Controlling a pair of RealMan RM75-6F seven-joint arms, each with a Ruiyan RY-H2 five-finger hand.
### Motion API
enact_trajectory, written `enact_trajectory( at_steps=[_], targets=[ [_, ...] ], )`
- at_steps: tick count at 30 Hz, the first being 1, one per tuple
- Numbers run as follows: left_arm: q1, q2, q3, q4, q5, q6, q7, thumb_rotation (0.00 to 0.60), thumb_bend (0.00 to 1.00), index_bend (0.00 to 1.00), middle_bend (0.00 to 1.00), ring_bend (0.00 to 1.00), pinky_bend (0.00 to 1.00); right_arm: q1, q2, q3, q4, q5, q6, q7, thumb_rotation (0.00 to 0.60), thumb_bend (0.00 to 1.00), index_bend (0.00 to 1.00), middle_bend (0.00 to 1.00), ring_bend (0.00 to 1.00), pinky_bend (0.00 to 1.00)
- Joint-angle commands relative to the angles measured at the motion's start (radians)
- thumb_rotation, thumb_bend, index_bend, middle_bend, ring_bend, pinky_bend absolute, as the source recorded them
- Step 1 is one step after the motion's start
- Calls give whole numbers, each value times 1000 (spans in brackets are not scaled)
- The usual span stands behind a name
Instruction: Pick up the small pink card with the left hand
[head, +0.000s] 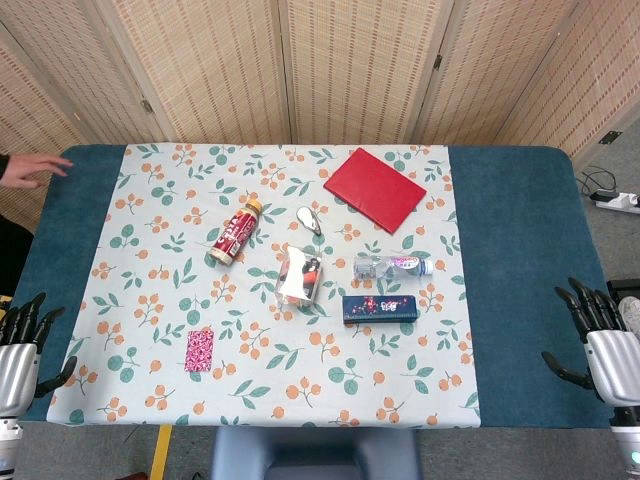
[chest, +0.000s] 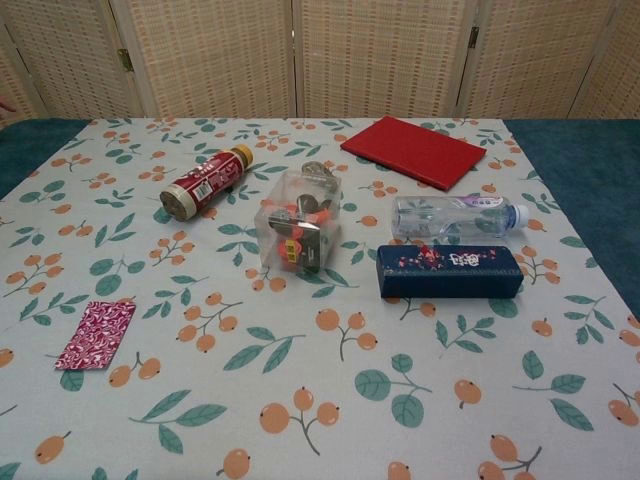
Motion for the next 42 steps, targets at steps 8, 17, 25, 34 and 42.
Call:
enact_trajectory(
  at_steps=[8,17,25,34,42],
  targets=[
    [-1,5,9,4,26,3,-9,600,363,187,0,0,0,-7,-3,-5,2,-7,10,-4,600,270,71,38,31,0],
    [-14,9,13,9,60,-1,-26,600,363,181,0,0,0,-17,-1,-9,11,-13,26,9,600,270,71,38,27,0],
    [-56,19,43,19,180,-12,-90,600,364,200,0,0,0,-13,2,-7,7,-14,22,4,600,270,71,38,29,0],
    [-182,27,73,25,333,-116,-132,600,594,232,0,0,0,-6,6,-5,-1,-8,8,-6,600,270,91,39,30,0],
    [-308,35,97,-8,375,-271,-199,328,874,251,0,0,0,-1,9,-4,-7,0,-2,-12,600,270,109,39,30,0]
  ],
)
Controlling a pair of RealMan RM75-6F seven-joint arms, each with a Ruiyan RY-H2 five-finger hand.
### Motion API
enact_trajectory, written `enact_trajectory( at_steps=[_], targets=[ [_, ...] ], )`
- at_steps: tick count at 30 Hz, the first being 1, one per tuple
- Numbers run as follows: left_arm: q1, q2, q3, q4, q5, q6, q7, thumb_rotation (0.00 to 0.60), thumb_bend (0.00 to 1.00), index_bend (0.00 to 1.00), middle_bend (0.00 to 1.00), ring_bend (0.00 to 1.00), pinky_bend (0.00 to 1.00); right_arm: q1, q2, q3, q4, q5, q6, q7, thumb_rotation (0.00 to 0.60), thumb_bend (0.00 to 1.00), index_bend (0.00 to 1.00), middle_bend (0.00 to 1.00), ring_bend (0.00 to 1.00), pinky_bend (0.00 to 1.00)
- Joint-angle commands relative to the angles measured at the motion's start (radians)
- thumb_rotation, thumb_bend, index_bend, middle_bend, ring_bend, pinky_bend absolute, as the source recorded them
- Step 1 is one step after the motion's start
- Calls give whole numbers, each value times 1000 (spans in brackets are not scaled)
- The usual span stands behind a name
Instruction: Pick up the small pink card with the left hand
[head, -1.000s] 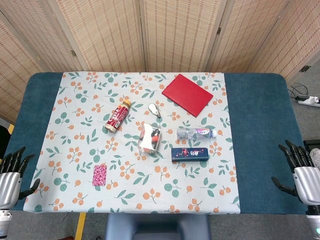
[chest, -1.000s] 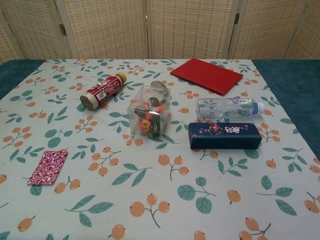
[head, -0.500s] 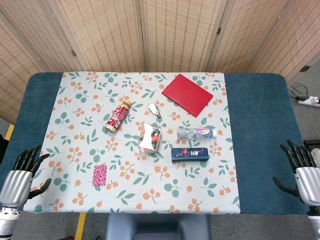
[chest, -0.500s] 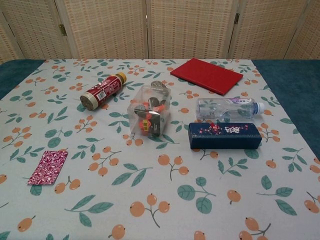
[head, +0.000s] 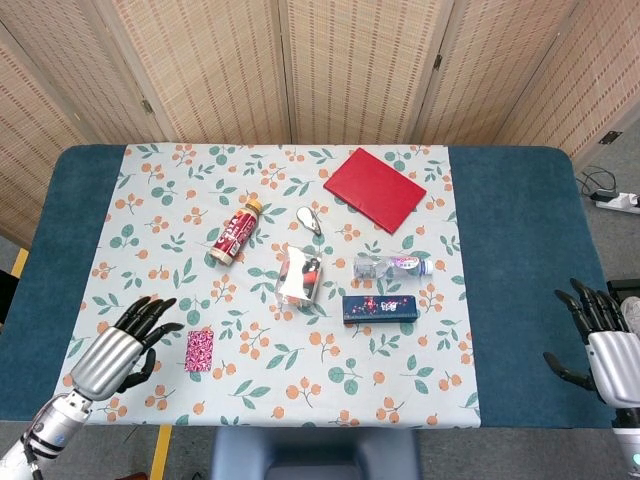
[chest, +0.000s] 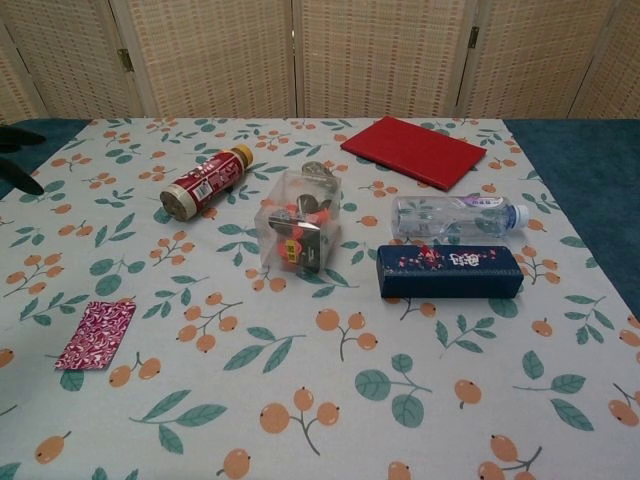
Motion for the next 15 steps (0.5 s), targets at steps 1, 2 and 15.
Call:
enact_trajectory(
  at_steps=[1,2,15],
  targets=[
    [-62,11,15,-31,5,-87,-18,285,874,251,0,0,0,1,0,0,-1,2,-4,-1,600,270,111,40,30,0],
    [-76,11,18,-38,4,-107,-19,218,874,251,0,0,0,2,1,-1,-2,4,-7,-1,600,270,115,40,30,0],
    [-139,-112,41,46,15,-156,-3,77,935,307,0,0,0,14,2,0,-19,11,-30,-24,600,271,140,44,30,0]
  ],
)
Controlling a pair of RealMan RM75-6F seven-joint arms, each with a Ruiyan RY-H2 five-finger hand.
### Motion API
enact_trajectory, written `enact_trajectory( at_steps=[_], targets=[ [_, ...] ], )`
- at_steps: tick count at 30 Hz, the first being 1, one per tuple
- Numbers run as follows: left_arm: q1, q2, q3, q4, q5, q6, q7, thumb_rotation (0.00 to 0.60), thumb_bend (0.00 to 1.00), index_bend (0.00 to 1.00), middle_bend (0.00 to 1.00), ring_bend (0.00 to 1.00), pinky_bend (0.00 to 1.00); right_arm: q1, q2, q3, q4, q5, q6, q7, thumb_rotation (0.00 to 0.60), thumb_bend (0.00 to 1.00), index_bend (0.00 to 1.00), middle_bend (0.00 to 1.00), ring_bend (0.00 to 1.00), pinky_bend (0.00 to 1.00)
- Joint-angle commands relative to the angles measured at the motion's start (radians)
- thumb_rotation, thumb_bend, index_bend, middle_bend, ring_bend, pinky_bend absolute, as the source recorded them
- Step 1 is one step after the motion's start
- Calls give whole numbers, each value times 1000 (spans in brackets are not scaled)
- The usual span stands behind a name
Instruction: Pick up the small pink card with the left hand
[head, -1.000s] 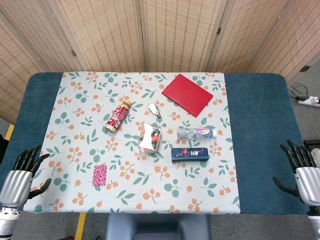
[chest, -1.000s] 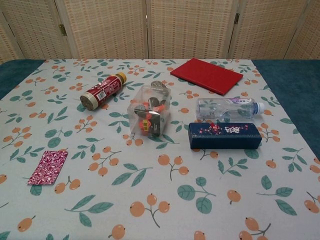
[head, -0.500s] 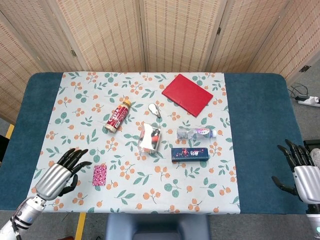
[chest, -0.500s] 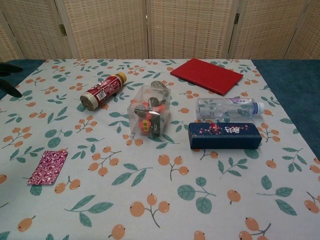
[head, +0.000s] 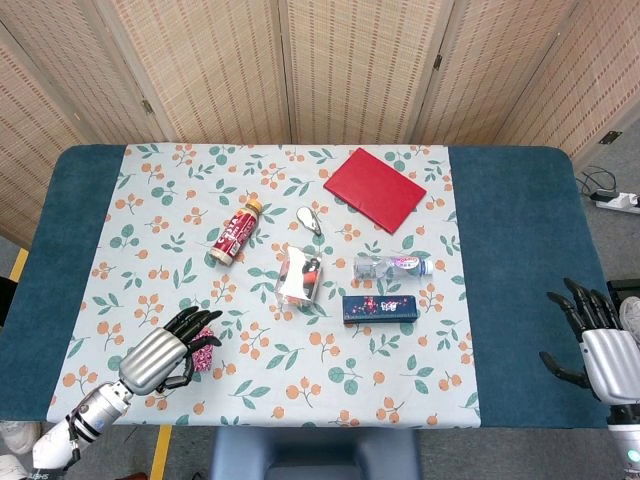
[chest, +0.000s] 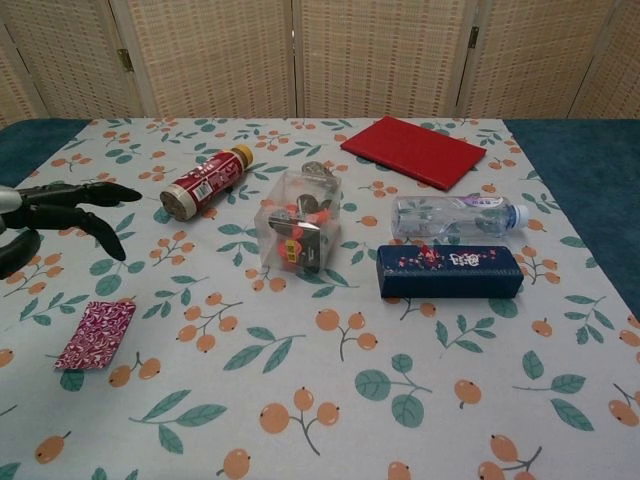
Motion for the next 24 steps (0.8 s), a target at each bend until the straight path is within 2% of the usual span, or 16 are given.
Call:
enact_trajectory(
  at_steps=[1,12,24],
  targets=[
    [-13,-28,13,17,6,-18,56,76,934,307,0,0,0,1,-1,0,-1,1,-2,-2,600,270,141,44,31,0],
    [-23,-97,24,63,-41,-71,207,78,931,309,0,0,0,1,-4,-2,-2,14,-11,-9,600,270,149,45,30,0],
    [-14,-155,35,134,-105,-91,264,75,922,336,0,0,0,0,-7,-4,1,14,-10,-8,600,271,149,45,29,0]
  ],
)
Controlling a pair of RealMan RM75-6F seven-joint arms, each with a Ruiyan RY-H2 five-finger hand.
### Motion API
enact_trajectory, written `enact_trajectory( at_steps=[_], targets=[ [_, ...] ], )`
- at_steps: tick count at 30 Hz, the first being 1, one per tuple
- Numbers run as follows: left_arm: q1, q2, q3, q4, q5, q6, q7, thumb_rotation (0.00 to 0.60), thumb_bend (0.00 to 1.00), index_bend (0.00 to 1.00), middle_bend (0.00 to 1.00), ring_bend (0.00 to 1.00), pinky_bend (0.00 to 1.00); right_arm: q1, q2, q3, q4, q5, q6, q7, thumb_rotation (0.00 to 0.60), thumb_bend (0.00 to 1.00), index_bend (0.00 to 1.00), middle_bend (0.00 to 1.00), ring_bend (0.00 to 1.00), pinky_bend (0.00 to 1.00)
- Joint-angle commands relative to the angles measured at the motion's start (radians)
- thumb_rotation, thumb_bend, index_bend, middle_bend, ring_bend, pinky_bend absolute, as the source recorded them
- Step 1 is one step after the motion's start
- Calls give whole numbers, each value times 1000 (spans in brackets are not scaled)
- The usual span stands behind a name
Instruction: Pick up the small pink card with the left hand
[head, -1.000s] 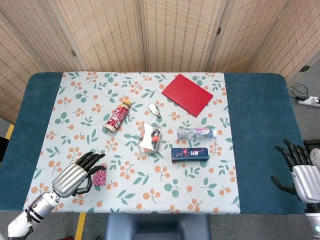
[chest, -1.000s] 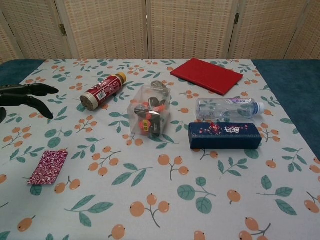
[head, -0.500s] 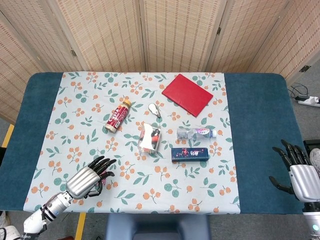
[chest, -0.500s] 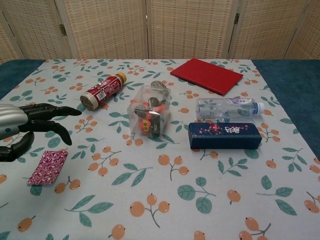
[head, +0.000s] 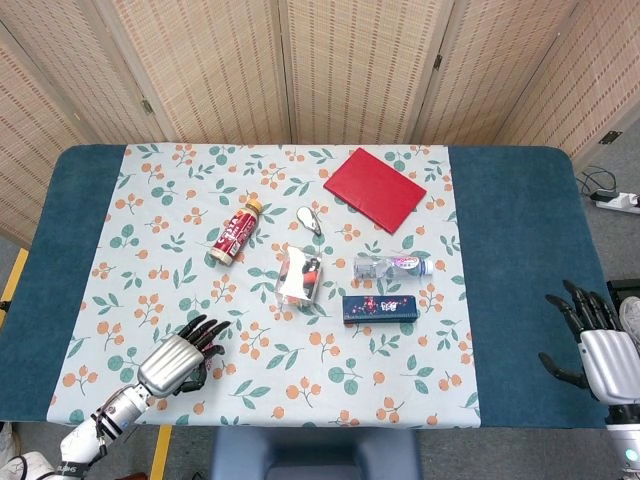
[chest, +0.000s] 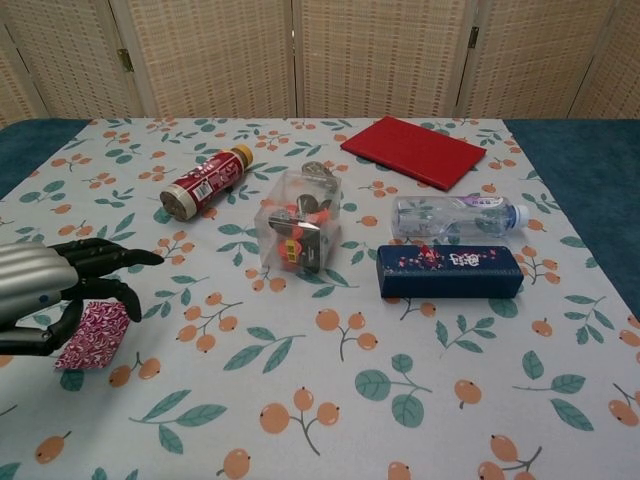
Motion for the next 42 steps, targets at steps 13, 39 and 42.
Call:
enact_trajectory(
  at_steps=[13,39,42],
  targets=[
    [6,-46,3,49,-61,-13,56,77,921,344,0,0,0,0,-3,-2,0,-2,0,-3,600,270,149,45,30,0],
    [30,-41,20,111,-158,-39,96,77,921,345,0,0,0,4,-5,0,-2,4,-7,-4,600,270,149,45,30,0],
    [35,-30,25,118,-163,-38,87,79,922,350,0,0,0,4,-5,1,-4,3,-6,-6,600,270,149,44,30,0]
  ],
)
